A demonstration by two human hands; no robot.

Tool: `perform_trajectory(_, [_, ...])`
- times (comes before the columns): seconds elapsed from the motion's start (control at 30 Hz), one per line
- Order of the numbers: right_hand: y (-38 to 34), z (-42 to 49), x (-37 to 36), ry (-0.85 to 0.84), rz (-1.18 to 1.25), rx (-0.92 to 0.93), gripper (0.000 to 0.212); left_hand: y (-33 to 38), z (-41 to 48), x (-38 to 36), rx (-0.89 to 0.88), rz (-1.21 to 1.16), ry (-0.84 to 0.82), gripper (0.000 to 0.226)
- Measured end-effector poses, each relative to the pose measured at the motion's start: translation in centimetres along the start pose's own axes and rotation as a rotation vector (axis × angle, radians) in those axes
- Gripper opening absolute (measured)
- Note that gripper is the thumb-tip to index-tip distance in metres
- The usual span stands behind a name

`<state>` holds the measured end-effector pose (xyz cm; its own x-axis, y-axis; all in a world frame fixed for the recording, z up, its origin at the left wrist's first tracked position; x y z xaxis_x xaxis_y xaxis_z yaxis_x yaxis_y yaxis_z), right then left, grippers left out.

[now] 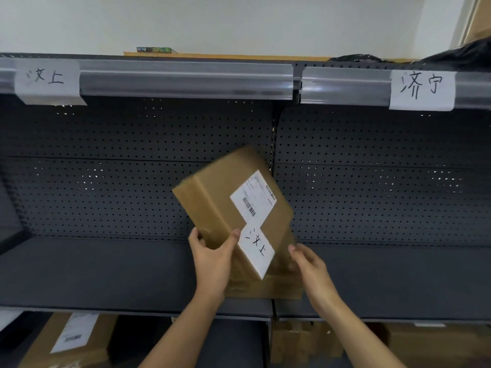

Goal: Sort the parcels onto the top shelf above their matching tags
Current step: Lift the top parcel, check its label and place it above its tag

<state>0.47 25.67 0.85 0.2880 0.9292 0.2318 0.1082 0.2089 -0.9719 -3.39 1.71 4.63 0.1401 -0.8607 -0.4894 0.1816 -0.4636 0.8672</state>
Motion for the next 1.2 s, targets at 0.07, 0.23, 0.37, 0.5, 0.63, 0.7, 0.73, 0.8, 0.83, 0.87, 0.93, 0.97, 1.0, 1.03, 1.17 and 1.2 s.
perform_trajectory(0.07, [0.8,-0.6,-1.8,-0.096,0.070,-0.053,0.081,-1.5,-0.6,-0.3,0.123,-0.143,0.005,0.080])
perform_trajectory(0.23, [1.6,-1.4,-3.9,-0.191,0.313,-0.144,0.041,-3.9,-1.3,-0.7,0.244,-0.297,-0.029,0.068])
perform_trajectory(0.37, [0.6,-1.6,-4.1,-0.196,0.500,-0.121,0.036,-4.9,-1.9,-1.0,0.282,-0.342,-0.063,0.091])
perform_trajectory(0.5, [0.1,-1.2,-3.0,-0.132,0.502,-0.057,0.030,-5.0,-2.2,-1.4,0.292,-0.344,-0.146,0.098])
perform_trajectory(0.63, [-0.6,-0.9,-1.1,-0.090,0.363,-0.017,0.024,-4.0,-1.1,0.5,0.205,-0.196,-0.170,0.135])
perform_trajectory(0.7, [-0.9,-0.6,0.3,-0.066,0.289,-0.004,0.026,-2.5,0.0,2.4,0.140,-0.130,-0.115,0.150])
perform_trajectory(0.73, [-1.1,-0.5,0.9,-0.058,0.258,0.001,0.030,-1.6,0.5,3.3,0.099,-0.079,-0.097,0.146])
perform_trajectory(0.8, [-1.2,-0.3,1.7,-0.058,0.205,0.008,0.036,0.1,1.3,4.5,0.005,0.029,-0.096,0.116])
perform_trajectory(0.83, [-1.2,-0.2,1.9,-0.063,0.182,0.006,0.038,0.8,1.7,4.7,-0.035,0.056,-0.119,0.096])
perform_trajectory(0.87, [-1.3,-0.3,2.0,-0.073,0.167,0.005,0.042,1.0,2.2,4.8,-0.042,0.061,-0.153,0.081])
perform_trajectory(0.93, [-1.4,-0.3,1.7,-0.102,0.149,0.007,0.049,0.9,2.6,4.6,0.004,0.074,-0.219,0.066])
perform_trajectory(0.97, [-1.4,-0.3,1.5,-0.112,0.136,0.007,0.052,0.7,2.6,4.8,0.023,0.072,-0.230,0.064])
perform_trajectory(1.0, [-1.5,-0.3,1.2,-0.114,0.120,0.009,0.054,0.5,2.6,5.1,0.030,0.055,-0.225,0.064])
perform_trajectory(1.03, [-1.6,-0.3,1.0,-0.095,0.106,0.015,0.057,0.5,2.4,5.4,0.022,0.037,-0.213,0.067])
perform_trajectory(1.17, [-3.2,-1.3,0.1,-0.002,-0.002,0.104,0.072,1.4,1.1,6.1,-0.101,0.068,-0.181,0.045])
perform_trajectory(1.2, [-3.9,-1.9,-0.3,0.015,-0.015,0.142,0.064,1.6,0.8,6.4,-0.129,0.085,-0.181,0.043])
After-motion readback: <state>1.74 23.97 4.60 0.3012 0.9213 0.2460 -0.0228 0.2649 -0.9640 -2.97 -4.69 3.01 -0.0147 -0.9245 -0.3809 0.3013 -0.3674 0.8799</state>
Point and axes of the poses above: each hand's wrist, its own z-axis towards the middle knuckle, its own x-axis out of the back of the hand, y = z × x, the point moved 10 cm from there along z, towards the middle knuckle, and after that the axes turned 13 degrees about -z, right-handed, at the moved point
